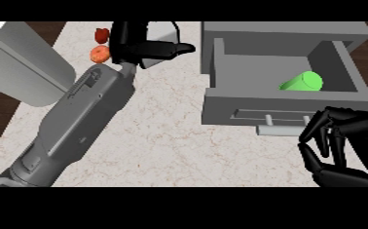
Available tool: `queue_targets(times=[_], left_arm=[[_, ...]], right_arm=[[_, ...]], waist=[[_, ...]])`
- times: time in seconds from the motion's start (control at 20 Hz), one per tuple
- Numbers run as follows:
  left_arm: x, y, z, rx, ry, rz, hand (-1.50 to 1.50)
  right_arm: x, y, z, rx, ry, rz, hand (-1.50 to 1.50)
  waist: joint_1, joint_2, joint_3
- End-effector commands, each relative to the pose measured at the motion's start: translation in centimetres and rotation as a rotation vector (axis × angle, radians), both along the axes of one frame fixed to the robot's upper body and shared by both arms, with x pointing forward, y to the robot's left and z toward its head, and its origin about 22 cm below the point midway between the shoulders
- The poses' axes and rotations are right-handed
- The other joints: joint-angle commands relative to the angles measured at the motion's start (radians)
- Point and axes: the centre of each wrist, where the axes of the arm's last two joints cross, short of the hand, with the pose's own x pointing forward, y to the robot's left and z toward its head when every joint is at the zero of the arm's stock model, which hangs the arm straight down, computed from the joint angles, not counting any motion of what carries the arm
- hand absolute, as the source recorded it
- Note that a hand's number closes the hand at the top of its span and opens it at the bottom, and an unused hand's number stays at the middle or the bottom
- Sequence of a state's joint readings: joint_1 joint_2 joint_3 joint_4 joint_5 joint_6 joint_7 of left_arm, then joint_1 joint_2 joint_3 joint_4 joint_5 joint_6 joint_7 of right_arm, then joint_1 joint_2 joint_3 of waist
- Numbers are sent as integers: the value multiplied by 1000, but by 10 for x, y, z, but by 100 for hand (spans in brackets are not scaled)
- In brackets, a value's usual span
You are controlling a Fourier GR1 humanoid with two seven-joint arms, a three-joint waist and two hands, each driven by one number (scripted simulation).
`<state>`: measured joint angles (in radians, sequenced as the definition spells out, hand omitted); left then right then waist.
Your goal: Pick up the cup, place it into the drawer and close the drawer
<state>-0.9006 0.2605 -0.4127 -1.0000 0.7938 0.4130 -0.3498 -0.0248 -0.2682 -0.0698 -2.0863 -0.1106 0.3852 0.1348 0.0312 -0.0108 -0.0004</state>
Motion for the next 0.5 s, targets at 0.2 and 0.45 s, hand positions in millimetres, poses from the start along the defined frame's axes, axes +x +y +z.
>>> queue_targets(times=[0.2,0.45], left_arm=[[-49,74,-24,-25,43,35,-150],[-77,97,-30,-51,41,30,-150]], right_arm=[[22,2,-20,-138,36,-46,150],[17,11,-34,-378,-10,17,150]], waist=[[-7,8,1],[3,6,1]])
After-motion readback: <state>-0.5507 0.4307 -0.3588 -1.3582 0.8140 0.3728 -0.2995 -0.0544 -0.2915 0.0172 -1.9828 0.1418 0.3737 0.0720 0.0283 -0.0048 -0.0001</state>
